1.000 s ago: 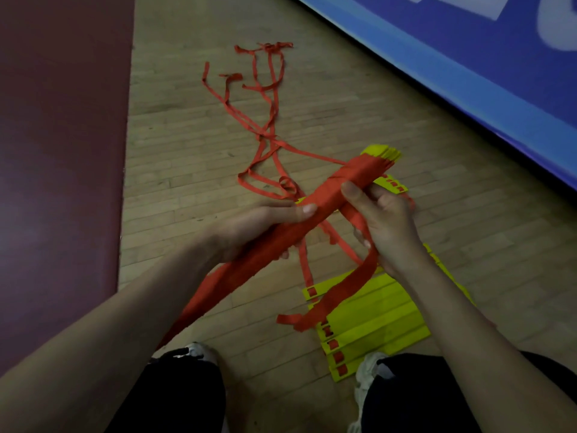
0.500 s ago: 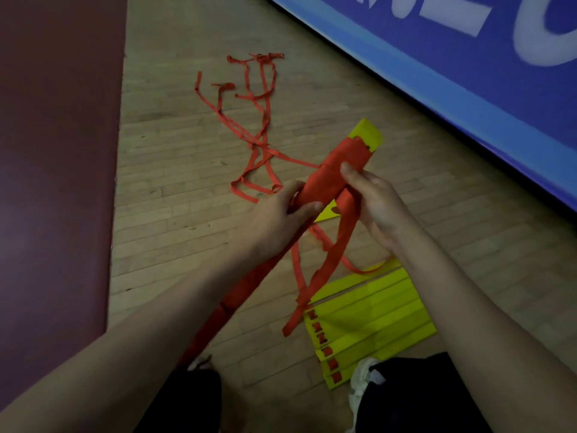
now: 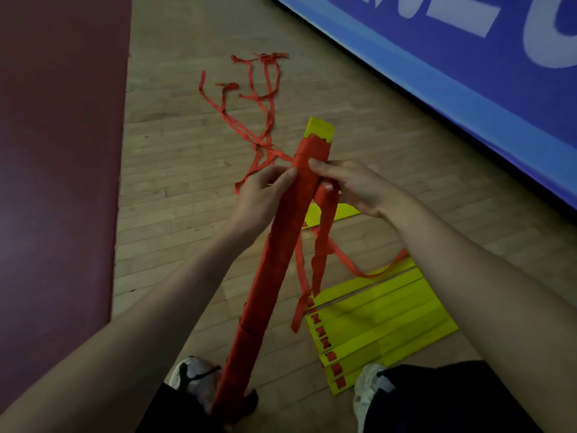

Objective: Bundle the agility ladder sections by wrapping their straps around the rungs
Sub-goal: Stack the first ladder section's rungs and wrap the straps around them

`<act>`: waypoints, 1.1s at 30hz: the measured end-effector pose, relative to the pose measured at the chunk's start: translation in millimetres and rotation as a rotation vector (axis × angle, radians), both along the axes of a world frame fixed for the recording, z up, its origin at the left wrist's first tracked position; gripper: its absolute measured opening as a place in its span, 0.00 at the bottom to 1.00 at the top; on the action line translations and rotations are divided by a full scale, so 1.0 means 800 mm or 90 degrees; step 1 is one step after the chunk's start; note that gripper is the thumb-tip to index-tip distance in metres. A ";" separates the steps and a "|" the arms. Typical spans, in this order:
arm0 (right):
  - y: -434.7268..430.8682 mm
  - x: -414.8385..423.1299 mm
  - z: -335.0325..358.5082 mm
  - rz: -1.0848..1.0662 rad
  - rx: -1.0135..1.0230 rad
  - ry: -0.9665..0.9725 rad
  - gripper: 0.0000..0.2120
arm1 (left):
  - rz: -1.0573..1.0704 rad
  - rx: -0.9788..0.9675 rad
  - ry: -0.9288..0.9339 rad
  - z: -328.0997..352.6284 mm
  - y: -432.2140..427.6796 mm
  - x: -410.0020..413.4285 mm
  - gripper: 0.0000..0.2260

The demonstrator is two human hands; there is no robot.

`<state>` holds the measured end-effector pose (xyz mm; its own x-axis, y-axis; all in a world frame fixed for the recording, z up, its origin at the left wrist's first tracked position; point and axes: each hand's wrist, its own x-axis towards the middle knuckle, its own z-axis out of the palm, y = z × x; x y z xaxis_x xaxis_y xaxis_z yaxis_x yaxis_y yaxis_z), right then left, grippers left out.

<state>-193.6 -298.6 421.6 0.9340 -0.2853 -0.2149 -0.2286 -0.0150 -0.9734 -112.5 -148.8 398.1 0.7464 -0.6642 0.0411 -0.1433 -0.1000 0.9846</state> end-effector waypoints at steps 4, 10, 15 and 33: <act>0.008 0.009 0.001 0.090 -0.071 0.031 0.09 | 0.025 0.009 0.017 0.005 0.011 0.003 0.18; 0.016 0.007 -0.026 0.114 -0.115 0.086 0.16 | -0.015 0.055 0.103 -0.001 0.027 -0.002 0.11; 0.027 -0.012 -0.053 -0.007 -0.244 0.090 0.27 | 0.069 0.016 0.164 -0.001 0.030 0.007 0.05; 0.015 -0.061 -0.052 -0.023 -0.678 0.020 0.14 | 0.092 -0.208 0.304 -0.019 0.045 0.035 0.05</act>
<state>-242.6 -287.0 379.9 0.9198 -0.3675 0.1376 -0.2707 -0.8481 -0.4555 -84.4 -113.2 383.3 0.8144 -0.5640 -0.1367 0.3161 0.2337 0.9195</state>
